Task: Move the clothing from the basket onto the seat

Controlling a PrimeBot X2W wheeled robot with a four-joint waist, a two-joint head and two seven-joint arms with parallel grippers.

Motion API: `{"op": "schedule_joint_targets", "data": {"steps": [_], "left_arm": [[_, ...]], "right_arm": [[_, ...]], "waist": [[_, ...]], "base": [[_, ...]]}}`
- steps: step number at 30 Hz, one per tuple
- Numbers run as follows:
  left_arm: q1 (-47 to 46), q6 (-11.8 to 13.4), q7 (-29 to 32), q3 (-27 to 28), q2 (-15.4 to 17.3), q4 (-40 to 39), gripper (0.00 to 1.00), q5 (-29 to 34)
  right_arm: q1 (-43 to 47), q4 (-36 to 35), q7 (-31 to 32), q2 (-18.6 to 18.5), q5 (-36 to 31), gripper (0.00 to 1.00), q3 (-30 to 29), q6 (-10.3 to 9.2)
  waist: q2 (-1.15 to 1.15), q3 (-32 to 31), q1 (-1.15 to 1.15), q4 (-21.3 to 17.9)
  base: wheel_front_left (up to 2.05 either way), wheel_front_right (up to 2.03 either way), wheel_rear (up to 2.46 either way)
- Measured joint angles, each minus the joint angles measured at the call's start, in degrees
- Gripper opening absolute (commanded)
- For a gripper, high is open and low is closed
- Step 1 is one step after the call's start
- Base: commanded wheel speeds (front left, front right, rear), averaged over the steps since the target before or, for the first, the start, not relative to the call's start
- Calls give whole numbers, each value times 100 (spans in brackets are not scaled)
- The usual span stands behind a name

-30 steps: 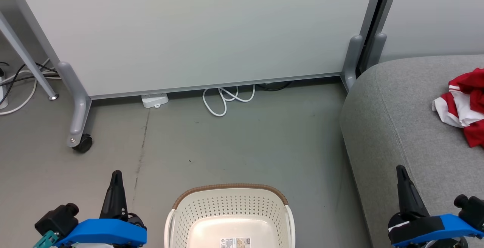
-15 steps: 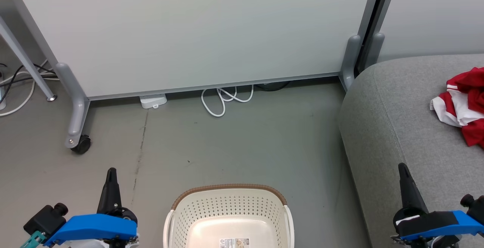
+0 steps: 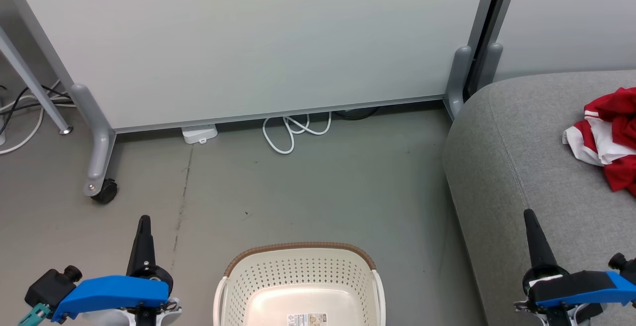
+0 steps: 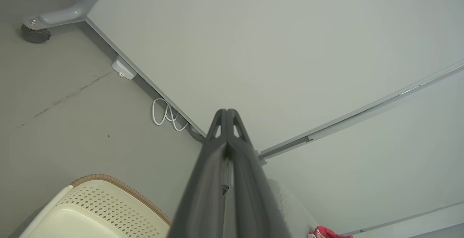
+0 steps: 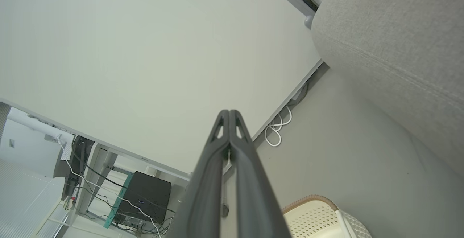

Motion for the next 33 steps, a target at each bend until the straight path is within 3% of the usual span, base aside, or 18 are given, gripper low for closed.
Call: {"op": "schedule_joint_targets", "data": {"steps": [33], "left_arm": [[-125,-3,472,170,2,-89,0,-1847]], "right_arm": [[-147,19,470,-1,1850,0,-79,-1]], "waist": [[0,-13,-1,-68]], "base": [[0,0,0]]}}
